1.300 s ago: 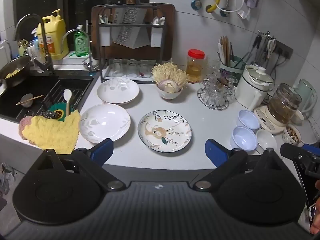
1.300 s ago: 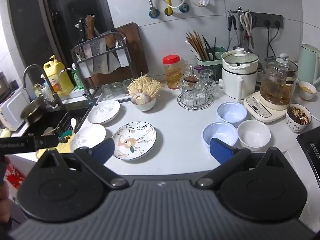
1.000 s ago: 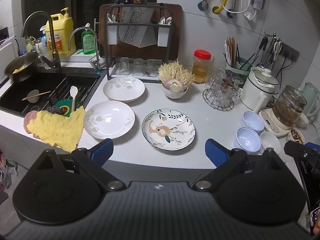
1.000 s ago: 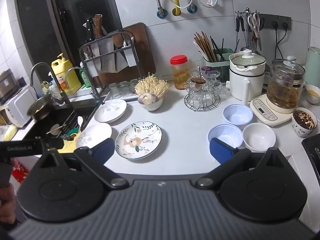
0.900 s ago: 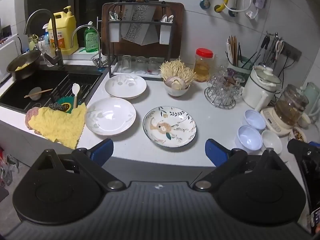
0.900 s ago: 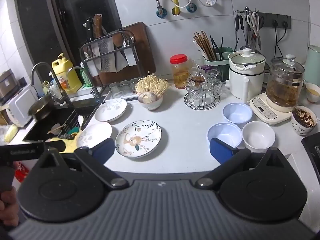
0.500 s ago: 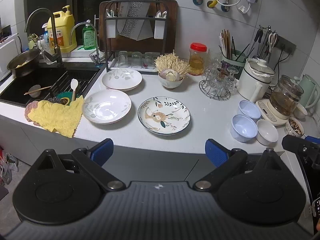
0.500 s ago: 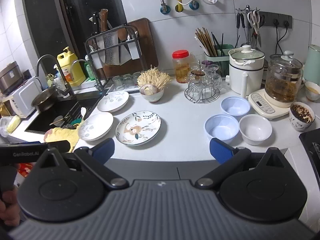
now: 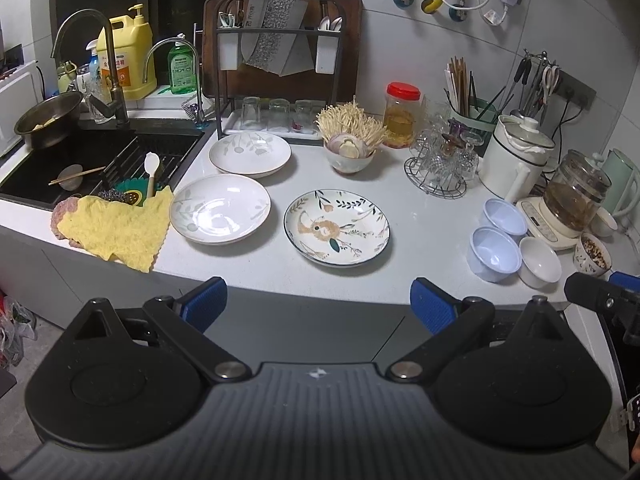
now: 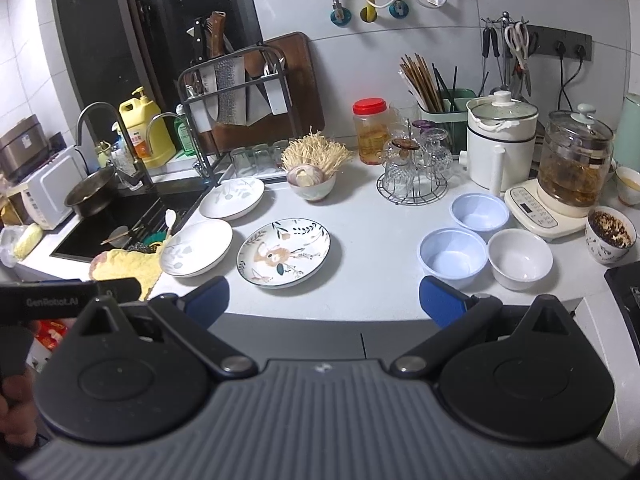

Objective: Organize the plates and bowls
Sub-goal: 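Move both grippers toward the white leaf-pattern plate beside the sink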

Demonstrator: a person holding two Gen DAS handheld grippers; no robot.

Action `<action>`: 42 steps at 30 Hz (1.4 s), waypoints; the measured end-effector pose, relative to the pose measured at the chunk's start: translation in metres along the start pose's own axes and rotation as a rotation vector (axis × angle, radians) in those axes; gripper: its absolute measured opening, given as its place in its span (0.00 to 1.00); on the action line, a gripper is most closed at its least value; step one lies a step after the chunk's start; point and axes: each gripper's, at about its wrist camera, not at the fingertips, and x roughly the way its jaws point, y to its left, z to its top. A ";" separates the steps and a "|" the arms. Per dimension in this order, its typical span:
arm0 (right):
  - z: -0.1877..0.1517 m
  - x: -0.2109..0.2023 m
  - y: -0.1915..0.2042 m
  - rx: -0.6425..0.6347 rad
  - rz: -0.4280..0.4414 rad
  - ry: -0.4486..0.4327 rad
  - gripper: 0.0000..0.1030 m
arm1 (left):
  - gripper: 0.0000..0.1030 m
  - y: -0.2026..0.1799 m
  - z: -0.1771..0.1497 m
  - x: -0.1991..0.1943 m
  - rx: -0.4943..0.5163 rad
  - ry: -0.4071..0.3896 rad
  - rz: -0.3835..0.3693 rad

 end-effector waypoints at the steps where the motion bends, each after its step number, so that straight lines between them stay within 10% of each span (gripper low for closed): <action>1: 0.001 0.001 0.001 -0.001 0.002 -0.001 1.00 | 0.97 0.000 0.003 0.000 0.001 -0.004 0.001; 42: 0.002 0.017 -0.013 -0.001 0.042 0.051 1.00 | 0.97 -0.017 -0.015 0.021 -0.016 0.042 0.021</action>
